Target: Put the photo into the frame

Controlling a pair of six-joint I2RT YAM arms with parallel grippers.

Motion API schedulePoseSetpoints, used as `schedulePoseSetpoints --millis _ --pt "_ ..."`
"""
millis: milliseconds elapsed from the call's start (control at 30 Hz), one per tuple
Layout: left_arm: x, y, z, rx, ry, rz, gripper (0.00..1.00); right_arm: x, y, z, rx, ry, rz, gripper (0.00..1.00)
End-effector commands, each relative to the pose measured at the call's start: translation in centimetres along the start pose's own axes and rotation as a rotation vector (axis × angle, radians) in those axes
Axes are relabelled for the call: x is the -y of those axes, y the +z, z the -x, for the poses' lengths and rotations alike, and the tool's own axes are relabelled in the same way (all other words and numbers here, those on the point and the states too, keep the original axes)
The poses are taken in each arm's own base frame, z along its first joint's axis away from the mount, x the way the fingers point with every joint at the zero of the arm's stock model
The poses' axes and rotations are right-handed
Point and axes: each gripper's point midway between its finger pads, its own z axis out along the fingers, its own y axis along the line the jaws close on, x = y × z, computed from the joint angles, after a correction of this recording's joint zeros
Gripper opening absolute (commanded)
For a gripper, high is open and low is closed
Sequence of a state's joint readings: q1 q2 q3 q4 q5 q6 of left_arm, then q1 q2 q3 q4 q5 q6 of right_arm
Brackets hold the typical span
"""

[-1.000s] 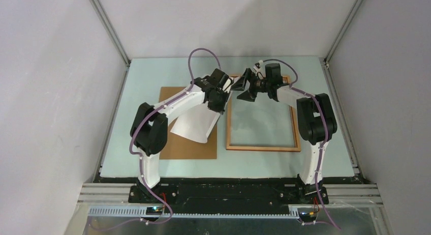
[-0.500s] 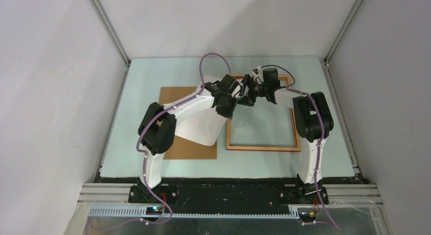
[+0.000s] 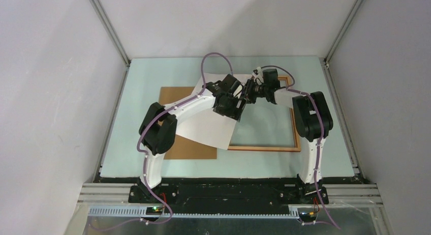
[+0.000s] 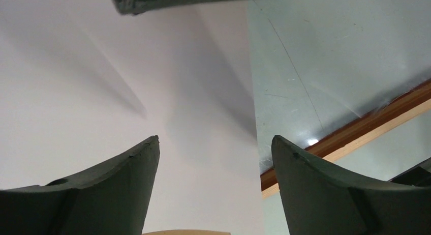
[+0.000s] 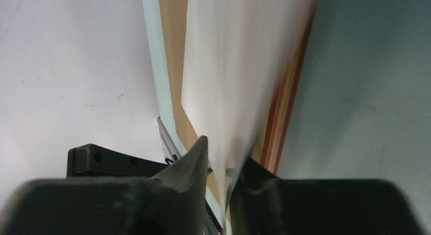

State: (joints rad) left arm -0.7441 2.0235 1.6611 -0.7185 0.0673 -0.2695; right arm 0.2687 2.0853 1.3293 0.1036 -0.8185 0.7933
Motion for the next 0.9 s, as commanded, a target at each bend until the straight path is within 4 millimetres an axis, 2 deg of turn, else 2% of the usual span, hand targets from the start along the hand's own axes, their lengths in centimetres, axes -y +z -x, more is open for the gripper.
schedulePoseSetpoints --millis 0,33,100,200,233,367,500,533,567,600,633,667,700,733,767,867 --pt "1.4 -3.8 3.0 0.119 0.035 -0.048 0.87 -0.2 -1.1 1.3 0.034 -0.038 0.02 0.13" --pt "1.5 -4.4 3.2 0.132 0.045 -0.051 0.88 -0.2 -1.6 1.7 0.042 -0.044 0.017 0.05" --pt "1.6 -5.5 3.5 0.155 0.064 -0.057 0.88 -0.1 -2.6 2.2 0.054 -0.057 0.011 0.0" --pt "1.6 -7.2 3.9 0.19 0.112 -0.063 0.89 0.3 -4.2 2.7 0.06 -0.081 -0.006 0.0" --pt "1.6 -8.1 4.0 0.208 0.123 -0.064 0.89 -0.1 -4.8 2.8 0.062 -0.095 0.0 0.0" --pt "0.6 -10.8 4.7 0.273 0.185 -0.032 0.89 0.5 -7.7 3.3 0.06 -0.102 -0.019 0.0" --pt "-0.6 -13.4 5.6 0.339 0.241 0.014 0.89 2.3 -10.8 2.9 0.028 -0.085 -0.045 0.0" --pt "-0.9 -14.1 5.8 0.353 0.251 0.023 0.89 3.3 -11.9 2.5 0.01 -0.083 -0.065 0.0" --pt "-1.1 -14.4 5.9 0.361 0.251 0.031 0.89 4.0 -12.9 2.9 0.016 -0.085 -0.079 0.0" --pt "-1.4 -14.9 6.0 0.372 0.269 0.039 0.89 5.0 -13.5 1.8 -0.026 -0.087 -0.108 0.0" --pt "-1.5 -15.0 6.1 0.375 0.272 0.043 0.89 5.3 -14.5 2.4 -0.022 -0.096 -0.122 0.0" --pt "-1.7 -15.3 6.2 0.381 0.277 0.046 0.89 6.3 -15.2 1.2 -0.072 -0.085 -0.147 0.0" --pt "-1.8 -15.4 6.2 0.385 0.278 0.048 0.89 6.8 -16.2 1.7 -0.065 -0.085 -0.156 0.0" --pt "-1.9 -15.5 6.3 0.387 0.282 0.051 0.89 7.5 -16.8 0.9 -0.097 -0.075 -0.169 0.0" --pt "-2.0 -15.5 6.3 0.386 0.284 0.052 0.89 8.0 -18.0 1.1 -0.101 -0.083 -0.18 0.0" --pt "-2.3 -15.2 6.3 0.38 0.284 0.056 0.89 9.8 -19.7 1.3 -0.12 -0.097 -0.23 0.0"
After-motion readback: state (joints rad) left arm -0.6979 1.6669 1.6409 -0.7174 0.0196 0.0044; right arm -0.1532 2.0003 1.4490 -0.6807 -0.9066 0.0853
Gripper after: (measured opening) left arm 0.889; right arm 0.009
